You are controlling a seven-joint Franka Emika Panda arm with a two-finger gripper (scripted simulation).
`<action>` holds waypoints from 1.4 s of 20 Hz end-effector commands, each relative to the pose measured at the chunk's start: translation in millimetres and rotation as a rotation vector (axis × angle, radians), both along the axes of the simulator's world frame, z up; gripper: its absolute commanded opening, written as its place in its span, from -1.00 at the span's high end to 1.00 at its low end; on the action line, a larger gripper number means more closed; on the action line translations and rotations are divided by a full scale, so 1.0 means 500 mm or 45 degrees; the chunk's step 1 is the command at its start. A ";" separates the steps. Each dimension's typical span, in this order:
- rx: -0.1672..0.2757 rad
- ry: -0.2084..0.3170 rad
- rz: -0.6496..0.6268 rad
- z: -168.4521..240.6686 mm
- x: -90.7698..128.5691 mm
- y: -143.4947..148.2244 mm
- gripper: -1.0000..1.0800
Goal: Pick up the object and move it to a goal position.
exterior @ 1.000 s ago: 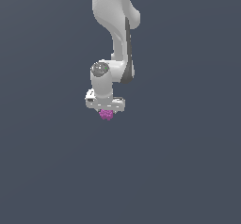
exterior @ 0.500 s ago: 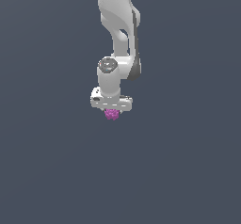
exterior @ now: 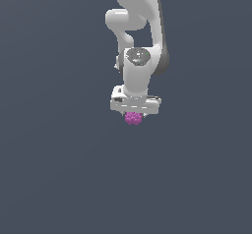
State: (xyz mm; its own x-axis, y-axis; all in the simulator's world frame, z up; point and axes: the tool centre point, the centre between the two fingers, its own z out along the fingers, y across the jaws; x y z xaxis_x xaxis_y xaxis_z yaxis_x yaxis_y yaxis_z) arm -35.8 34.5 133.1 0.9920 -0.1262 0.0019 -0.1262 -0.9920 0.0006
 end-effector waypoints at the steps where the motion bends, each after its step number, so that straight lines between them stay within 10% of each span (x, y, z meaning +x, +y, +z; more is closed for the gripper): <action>1: -0.001 0.001 -0.001 0.037 0.021 0.045 1.00; 28: 0.001 0.002 -0.003 0.293 0.189 0.366 1.00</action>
State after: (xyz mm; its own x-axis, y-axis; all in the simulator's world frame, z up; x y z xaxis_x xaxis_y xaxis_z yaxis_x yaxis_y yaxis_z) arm 56.1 213.5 276.1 0.9918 -0.1277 0.0004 -0.1277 -0.9918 -0.0001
